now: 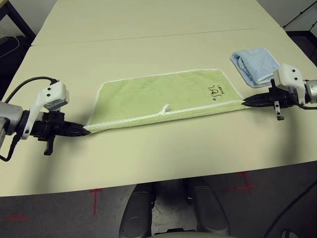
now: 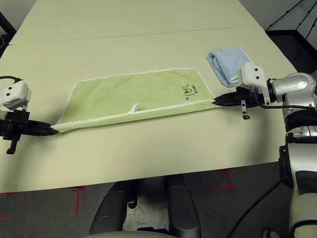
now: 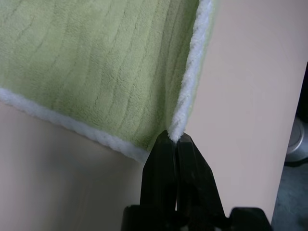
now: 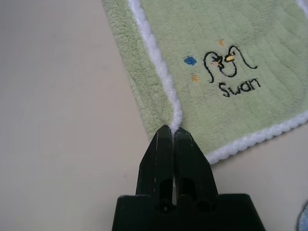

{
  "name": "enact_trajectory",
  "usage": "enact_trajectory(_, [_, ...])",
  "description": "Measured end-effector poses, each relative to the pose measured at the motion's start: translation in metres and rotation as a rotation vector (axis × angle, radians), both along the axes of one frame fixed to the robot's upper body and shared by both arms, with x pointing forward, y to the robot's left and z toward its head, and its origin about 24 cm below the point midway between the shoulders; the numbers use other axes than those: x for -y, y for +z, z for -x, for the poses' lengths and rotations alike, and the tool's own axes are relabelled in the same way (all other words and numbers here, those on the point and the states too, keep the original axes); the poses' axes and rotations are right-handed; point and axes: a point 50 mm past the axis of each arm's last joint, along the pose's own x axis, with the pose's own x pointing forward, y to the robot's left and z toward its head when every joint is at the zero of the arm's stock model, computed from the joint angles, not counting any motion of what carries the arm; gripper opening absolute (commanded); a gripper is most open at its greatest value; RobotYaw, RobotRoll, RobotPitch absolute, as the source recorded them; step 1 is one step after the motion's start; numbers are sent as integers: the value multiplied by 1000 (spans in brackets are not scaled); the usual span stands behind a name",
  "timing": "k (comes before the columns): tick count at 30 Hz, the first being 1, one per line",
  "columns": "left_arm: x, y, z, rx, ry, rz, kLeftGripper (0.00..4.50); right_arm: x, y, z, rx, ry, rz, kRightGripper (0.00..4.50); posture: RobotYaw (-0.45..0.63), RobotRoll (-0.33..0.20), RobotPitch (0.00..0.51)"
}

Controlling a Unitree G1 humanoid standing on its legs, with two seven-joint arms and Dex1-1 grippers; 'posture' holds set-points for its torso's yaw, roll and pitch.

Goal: Fold the towel and set it aside.

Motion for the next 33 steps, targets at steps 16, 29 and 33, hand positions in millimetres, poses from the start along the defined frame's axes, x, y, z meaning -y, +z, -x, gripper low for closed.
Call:
enact_trajectory(16, [2,25,-51,151,59,-10,23,-6,17,-12,18,-72,-93,0,6,0,211])
enact_trajectory(29, [14,26,-110,440,224,5,23,-20,20,-42,208,-340,-145,0,0,0,213])
enact_trajectory(33, [15,30,-118,501,269,-1,23,-25,23,-48,255,-391,-163,0,0,0,215])
